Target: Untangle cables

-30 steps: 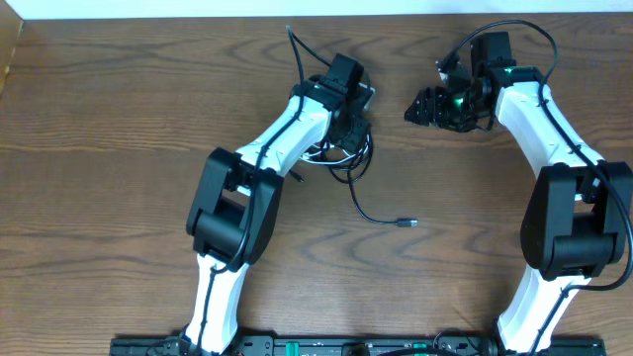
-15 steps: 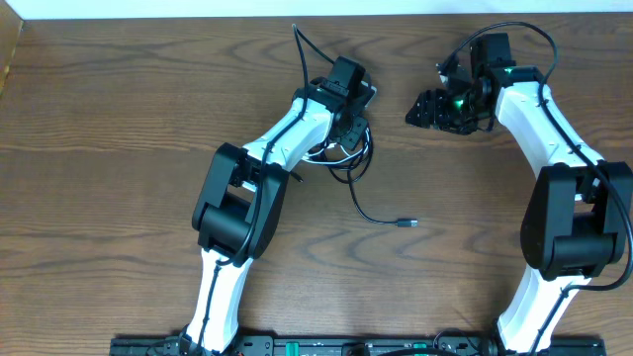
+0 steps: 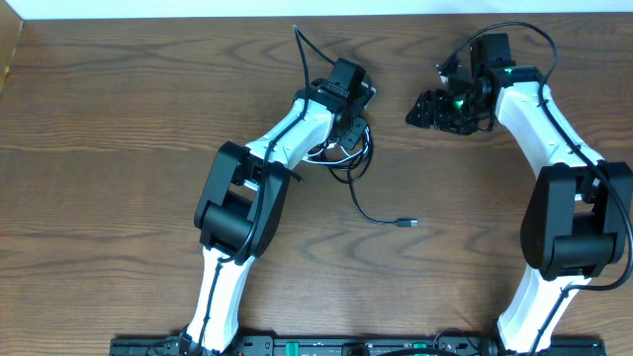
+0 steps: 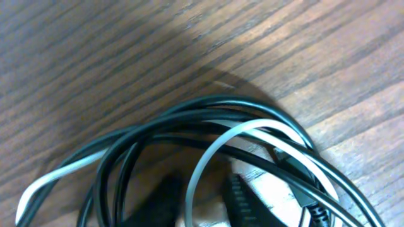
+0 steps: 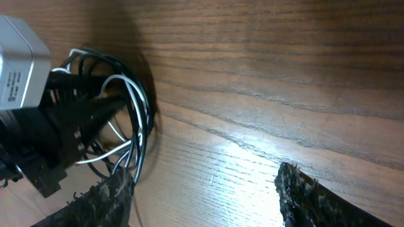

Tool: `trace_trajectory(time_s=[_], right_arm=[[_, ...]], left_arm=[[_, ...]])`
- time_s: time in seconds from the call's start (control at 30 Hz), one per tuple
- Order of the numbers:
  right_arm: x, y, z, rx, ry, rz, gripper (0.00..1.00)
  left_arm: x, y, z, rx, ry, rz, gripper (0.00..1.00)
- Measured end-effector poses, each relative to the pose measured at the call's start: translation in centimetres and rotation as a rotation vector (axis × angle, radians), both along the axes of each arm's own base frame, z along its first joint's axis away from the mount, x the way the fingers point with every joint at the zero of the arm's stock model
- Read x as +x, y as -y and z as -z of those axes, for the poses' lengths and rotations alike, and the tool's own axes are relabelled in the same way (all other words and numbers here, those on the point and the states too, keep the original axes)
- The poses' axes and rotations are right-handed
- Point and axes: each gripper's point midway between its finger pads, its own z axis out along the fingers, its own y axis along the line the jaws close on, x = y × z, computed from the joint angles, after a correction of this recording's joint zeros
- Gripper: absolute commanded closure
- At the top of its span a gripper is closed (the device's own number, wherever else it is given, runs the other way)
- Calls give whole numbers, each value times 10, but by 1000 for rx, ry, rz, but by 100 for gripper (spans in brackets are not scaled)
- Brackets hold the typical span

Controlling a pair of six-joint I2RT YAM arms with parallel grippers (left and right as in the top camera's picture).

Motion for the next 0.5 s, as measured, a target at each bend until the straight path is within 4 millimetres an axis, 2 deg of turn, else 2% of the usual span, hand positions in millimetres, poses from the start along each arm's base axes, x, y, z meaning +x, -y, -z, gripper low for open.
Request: trace_trajectory(time_s=[0.03, 0.33, 0.4, 0.5], right_arm=[[0, 0, 0, 0, -1, 0, 31], [-1, 0, 0, -3, 1, -6, 32], [0, 0, 0, -4, 3, -9, 31], [0, 0, 0, -5, 9, -13, 32]], left_arm=[[0, 0, 0, -1, 0, -2, 92], [0, 0, -3, -15, -7, -41, 93], [-1, 1, -11, -28, -5, -48, 93], [-3, 6, -41, -81, 17, -46, 93]])
